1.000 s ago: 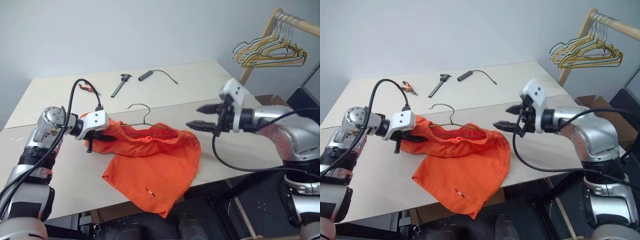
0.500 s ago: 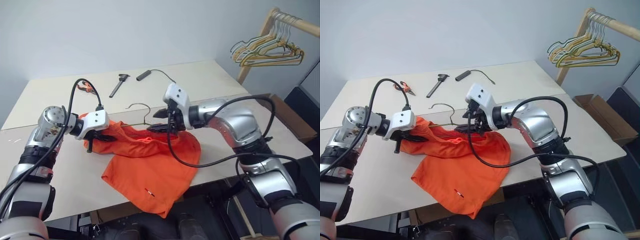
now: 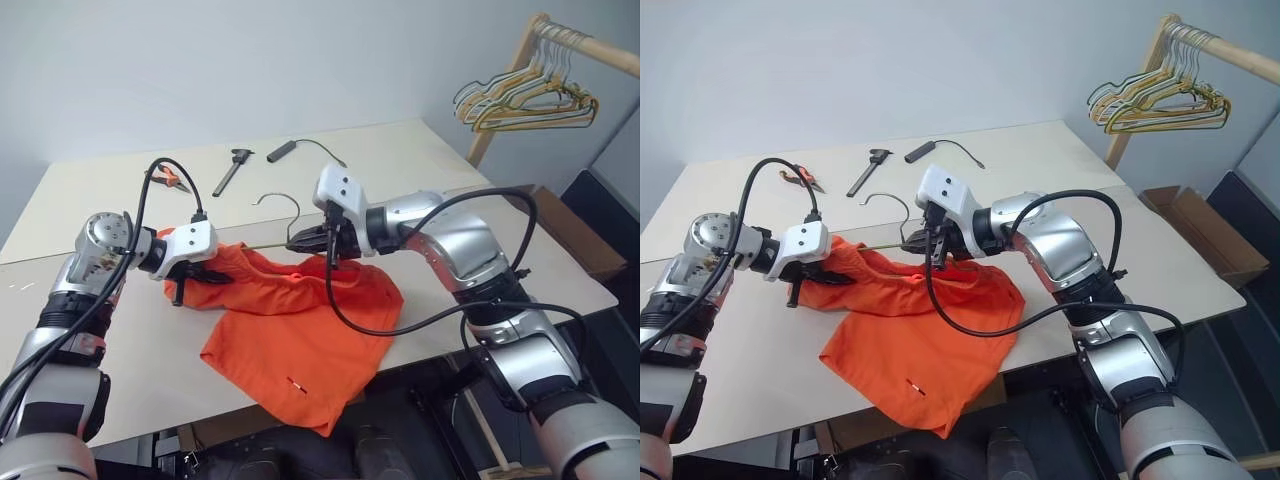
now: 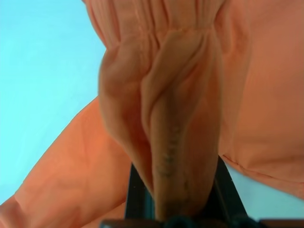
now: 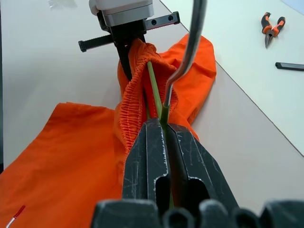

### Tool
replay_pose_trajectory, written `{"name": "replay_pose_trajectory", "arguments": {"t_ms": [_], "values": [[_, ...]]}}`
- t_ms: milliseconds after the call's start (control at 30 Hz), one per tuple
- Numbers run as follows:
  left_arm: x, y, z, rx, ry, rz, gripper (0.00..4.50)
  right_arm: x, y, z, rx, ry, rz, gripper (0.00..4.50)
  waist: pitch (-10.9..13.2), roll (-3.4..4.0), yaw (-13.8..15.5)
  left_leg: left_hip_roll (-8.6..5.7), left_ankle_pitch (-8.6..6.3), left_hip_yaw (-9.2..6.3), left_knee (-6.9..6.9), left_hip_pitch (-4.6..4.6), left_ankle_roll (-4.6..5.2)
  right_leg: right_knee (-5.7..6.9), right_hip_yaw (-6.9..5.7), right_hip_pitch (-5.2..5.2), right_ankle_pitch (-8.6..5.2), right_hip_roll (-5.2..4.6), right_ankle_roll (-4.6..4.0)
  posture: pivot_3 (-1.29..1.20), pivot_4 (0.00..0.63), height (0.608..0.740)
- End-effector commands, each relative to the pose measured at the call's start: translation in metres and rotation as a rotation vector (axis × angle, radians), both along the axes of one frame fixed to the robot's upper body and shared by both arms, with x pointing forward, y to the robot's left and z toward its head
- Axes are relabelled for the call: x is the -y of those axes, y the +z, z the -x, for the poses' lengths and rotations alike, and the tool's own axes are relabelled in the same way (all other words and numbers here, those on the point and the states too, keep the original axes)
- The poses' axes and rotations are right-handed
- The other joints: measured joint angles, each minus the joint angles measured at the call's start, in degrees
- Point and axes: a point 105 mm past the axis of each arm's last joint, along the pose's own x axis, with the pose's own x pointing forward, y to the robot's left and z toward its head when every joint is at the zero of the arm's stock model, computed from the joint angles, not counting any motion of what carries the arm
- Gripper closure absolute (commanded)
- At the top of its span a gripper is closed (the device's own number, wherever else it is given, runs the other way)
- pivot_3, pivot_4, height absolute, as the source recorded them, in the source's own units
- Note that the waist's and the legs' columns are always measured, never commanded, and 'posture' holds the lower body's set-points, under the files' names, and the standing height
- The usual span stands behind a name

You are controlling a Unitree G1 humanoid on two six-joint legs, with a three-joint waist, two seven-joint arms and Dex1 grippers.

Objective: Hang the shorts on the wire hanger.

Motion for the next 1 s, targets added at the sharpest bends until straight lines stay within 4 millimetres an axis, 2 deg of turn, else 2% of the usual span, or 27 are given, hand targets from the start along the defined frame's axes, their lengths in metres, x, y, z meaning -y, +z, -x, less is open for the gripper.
{"name": "replay_pose_trajectory", "arguments": {"t_ms": [33,267,500,700,800,1000], "values": [[0.002,0.022,-0.005,0.079,-0.009,0.049,4.50,-0.002,0.010,-0.002,0.069,0.017,-0.016,4.48,0.00,0.00,-0.28,0.00,0.00,0.00,0.00,0.00,0.00,0.00,0.00,0.00,0.00,0.00,0.00,-0.12,0.018,0.740],[-0.002,0.035,-0.002,0.080,0.008,0.106,2.41,0.008,0.007,0.000,0.100,0.046,-0.008,4.50,0.00,0.00,-0.53,-0.01,0.00,-0.02,0.00,0.00,0.00,0.00,0.00,0.00,0.00,-0.01,0.00,-0.12,0.018,0.740],[-0.023,0.042,-0.002,0.096,0.081,0.085,0.09,0.014,0.004,0.002,0.121,0.058,-0.010,4.50,0.00,0.00,-0.62,0.00,0.00,-0.03,-0.01,0.00,-0.01,-0.01,0.01,-0.01,0.00,0.00,0.00,-0.11,0.024,0.740],[-0.045,0.029,0.001,0.105,0.130,-0.039,0.04,0.018,0.003,0.003,0.131,0.054,-0.008,4.50,0.00,0.00,-0.52,-0.01,0.00,-0.03,-0.02,0.02,-0.01,-0.01,0.01,-0.01,0.00,-0.01,0.00,-0.11,0.023,0.740],[-0.046,0.027,-0.002,0.112,0.155,-0.038,0.68,0.020,0.005,0.002,0.132,0.048,-0.014,4.50,0.00,0.00,-0.41,-0.02,0.00,-0.04,-0.02,0.04,-0.01,-0.02,0.01,0.02,0.00,-0.01,0.00,-0.11,0.022,0.740],[-0.045,0.028,0.000,0.091,0.140,-0.026,2.62,0.024,0.009,0.000,0.131,0.034,-0.024,4.50,0.00,0.00,-0.38,-0.02,0.00,-0.04,-0.02,0.00,-0.01,0.00,0.00,0.00,0.00,-0.01,0.01,-0.12,0.022,0.740]]}}
